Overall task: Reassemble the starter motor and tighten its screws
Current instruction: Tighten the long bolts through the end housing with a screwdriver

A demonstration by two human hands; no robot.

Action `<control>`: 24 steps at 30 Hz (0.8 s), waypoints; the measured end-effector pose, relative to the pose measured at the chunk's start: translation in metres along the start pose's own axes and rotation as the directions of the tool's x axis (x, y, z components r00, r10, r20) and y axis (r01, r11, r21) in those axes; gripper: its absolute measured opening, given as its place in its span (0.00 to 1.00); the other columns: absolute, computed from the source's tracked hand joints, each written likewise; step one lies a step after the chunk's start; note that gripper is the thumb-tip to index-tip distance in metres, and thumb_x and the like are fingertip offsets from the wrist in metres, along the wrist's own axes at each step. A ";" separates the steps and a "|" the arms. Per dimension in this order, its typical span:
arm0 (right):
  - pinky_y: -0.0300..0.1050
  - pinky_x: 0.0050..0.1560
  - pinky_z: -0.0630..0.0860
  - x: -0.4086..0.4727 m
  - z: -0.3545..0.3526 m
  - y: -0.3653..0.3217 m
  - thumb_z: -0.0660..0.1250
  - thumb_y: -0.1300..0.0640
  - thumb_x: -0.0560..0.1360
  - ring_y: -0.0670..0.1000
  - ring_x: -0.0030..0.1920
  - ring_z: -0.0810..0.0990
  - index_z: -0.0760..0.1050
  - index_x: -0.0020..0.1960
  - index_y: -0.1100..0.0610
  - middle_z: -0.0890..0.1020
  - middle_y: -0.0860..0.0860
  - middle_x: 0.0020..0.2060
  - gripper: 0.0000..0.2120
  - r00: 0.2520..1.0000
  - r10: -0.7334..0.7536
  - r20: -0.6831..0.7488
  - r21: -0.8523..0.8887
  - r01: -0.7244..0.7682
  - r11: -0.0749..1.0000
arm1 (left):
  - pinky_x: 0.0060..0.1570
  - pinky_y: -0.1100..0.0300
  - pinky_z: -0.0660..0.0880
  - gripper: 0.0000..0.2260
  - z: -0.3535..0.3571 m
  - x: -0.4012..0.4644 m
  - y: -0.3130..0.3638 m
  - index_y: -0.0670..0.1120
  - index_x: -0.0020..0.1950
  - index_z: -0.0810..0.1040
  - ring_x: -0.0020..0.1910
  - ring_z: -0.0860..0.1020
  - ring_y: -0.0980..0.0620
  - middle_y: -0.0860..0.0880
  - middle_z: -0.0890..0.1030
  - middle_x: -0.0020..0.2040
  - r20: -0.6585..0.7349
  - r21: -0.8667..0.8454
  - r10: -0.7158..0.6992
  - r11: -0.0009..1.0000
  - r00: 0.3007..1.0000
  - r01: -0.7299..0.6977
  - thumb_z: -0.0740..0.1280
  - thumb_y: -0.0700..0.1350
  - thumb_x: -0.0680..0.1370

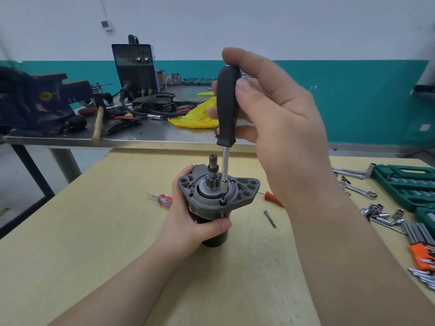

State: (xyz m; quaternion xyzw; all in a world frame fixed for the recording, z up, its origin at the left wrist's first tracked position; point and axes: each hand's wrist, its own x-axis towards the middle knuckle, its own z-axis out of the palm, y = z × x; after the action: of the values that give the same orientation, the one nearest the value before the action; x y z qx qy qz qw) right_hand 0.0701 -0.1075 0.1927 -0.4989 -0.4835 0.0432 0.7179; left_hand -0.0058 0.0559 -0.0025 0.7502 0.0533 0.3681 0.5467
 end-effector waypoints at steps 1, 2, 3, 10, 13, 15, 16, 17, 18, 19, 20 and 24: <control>0.59 0.52 0.87 0.000 0.000 -0.001 0.62 0.62 0.86 0.60 0.51 0.87 0.80 0.67 0.48 0.86 0.51 0.49 0.15 1.000 0.004 0.006 -0.004 -0.004 1.000 | 0.64 0.68 0.75 0.53 0.000 0.000 0.000 0.64 0.82 0.58 0.71 0.79 0.52 0.55 0.79 0.72 0.000 -0.003 0.002 1.000 1.000 -0.002 0.85 0.48 0.64; 0.59 0.50 0.87 -0.001 0.000 -0.001 0.63 0.62 0.86 0.60 0.49 0.87 0.79 0.68 0.48 0.86 0.53 0.49 0.16 1.000 -0.006 0.005 -0.026 0.006 1.000 | 0.64 0.68 0.75 0.53 0.000 0.000 -0.001 0.64 0.81 0.58 0.72 0.79 0.51 0.54 0.79 0.72 0.000 -0.006 0.004 1.000 1.000 -0.004 0.85 0.48 0.64; 0.60 0.49 0.87 -0.001 0.001 -0.002 0.66 0.62 0.85 0.60 0.47 0.87 0.78 0.69 0.47 0.86 0.53 0.48 0.16 1.000 -0.025 -0.002 -0.059 0.025 0.998 | 0.64 0.67 0.75 0.53 0.001 0.000 -0.001 0.65 0.81 0.59 0.72 0.79 0.50 0.54 0.79 0.72 0.000 -0.008 0.005 1.000 1.000 -0.005 0.85 0.47 0.64; 0.55 0.52 0.86 0.000 0.002 -0.001 0.67 0.58 0.84 0.61 0.51 0.85 0.80 0.68 0.47 0.85 0.48 0.53 0.14 0.999 -0.043 -0.013 -0.059 0.042 0.997 | 0.62 0.71 0.75 0.50 0.002 -0.001 0.005 0.68 0.79 0.60 0.70 0.79 0.57 0.61 0.79 0.70 0.001 0.001 0.017 1.000 1.000 -0.017 0.84 0.47 0.65; 0.47 0.50 0.86 -0.001 0.002 -0.002 0.63 0.61 0.86 0.56 0.51 0.88 0.79 0.70 0.49 0.86 0.53 0.55 0.16 1.000 0.002 0.000 0.005 -0.002 1.000 | 0.62 0.72 0.74 0.50 0.002 -0.001 0.006 0.68 0.78 0.60 0.70 0.79 0.58 0.61 0.79 0.70 -0.006 0.003 0.018 1.000 1.000 -0.018 0.84 0.47 0.64; 0.52 0.50 0.87 -0.001 0.003 -0.002 0.68 0.61 0.84 0.55 0.47 0.88 0.78 0.70 0.48 0.86 0.50 0.52 0.17 0.999 -0.034 -0.016 -0.064 0.033 0.997 | 0.63 0.69 0.75 0.51 0.002 -0.001 0.005 0.67 0.79 0.60 0.70 0.79 0.54 0.58 0.80 0.70 -0.003 -0.011 0.015 1.000 1.000 -0.015 0.84 0.47 0.64; 0.53 0.51 0.87 0.000 0.004 -0.001 0.71 0.60 0.83 0.56 0.46 0.88 0.78 0.70 0.46 0.85 0.47 0.49 0.18 0.998 -0.063 -0.026 -0.113 0.059 0.992 | 0.63 0.69 0.75 0.51 0.002 -0.001 0.005 0.67 0.79 0.60 0.70 0.79 0.54 0.57 0.80 0.71 -0.001 -0.013 0.014 1.000 1.000 -0.014 0.84 0.46 0.64; 0.55 0.52 0.86 0.000 0.004 -0.001 0.73 0.60 0.81 0.56 0.47 0.87 0.78 0.69 0.45 0.84 0.45 0.47 0.19 0.996 -0.084 -0.031 -0.145 0.079 0.986 | 0.63 0.69 0.75 0.51 0.002 -0.001 0.005 0.67 0.79 0.60 0.70 0.79 0.54 0.57 0.79 0.71 0.000 -0.014 0.012 1.000 1.000 -0.012 0.84 0.46 0.64; 0.56 0.53 0.86 0.001 0.005 0.000 0.74 0.59 0.81 0.56 0.47 0.86 0.79 0.68 0.45 0.84 0.43 0.47 0.19 0.995 -0.093 -0.032 -0.152 0.087 0.985 | 0.63 0.70 0.75 0.51 0.002 -0.001 0.005 0.67 0.80 0.60 0.71 0.79 0.55 0.57 0.79 0.71 0.001 -0.012 0.009 1.000 1.000 -0.009 0.84 0.46 0.65; 0.57 0.55 0.85 0.001 0.006 0.001 0.74 0.59 0.81 0.57 0.49 0.86 0.79 0.68 0.45 0.84 0.42 0.47 0.18 0.995 -0.091 -0.029 -0.144 0.086 0.986 | 0.63 0.71 0.74 0.51 0.002 -0.001 0.005 0.67 0.80 0.60 0.71 0.78 0.56 0.59 0.79 0.71 0.001 -0.005 0.007 1.000 1.000 -0.007 0.84 0.46 0.65; 0.58 0.57 0.84 0.001 0.006 0.002 0.72 0.58 0.82 0.56 0.51 0.85 0.79 0.69 0.46 0.85 0.42 0.49 0.17 0.996 -0.083 -0.024 -0.131 0.079 0.988 | 0.62 0.72 0.74 0.51 0.002 -0.001 0.005 0.67 0.80 0.59 0.71 0.78 0.57 0.60 0.79 0.71 0.001 0.003 0.005 1.000 1.000 -0.005 0.84 0.47 0.65; 0.57 0.58 0.85 0.001 0.005 0.005 0.63 0.59 0.85 0.57 0.55 0.87 0.79 0.71 0.48 0.87 0.50 0.53 0.17 1.000 -0.029 -0.004 -0.019 0.029 0.999 | 0.62 0.62 0.79 0.52 0.000 -0.001 0.002 0.65 0.81 0.58 0.71 0.79 0.50 0.55 0.79 0.72 0.005 -0.003 -0.013 1.000 1.000 0.013 0.85 0.47 0.65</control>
State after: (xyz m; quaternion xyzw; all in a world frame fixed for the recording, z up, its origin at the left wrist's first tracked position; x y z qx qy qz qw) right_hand 0.0690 -0.1015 0.1896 -0.4989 -0.4896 0.0271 0.7146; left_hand -0.0071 0.0550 -0.0011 0.7498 0.0564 0.3627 0.5506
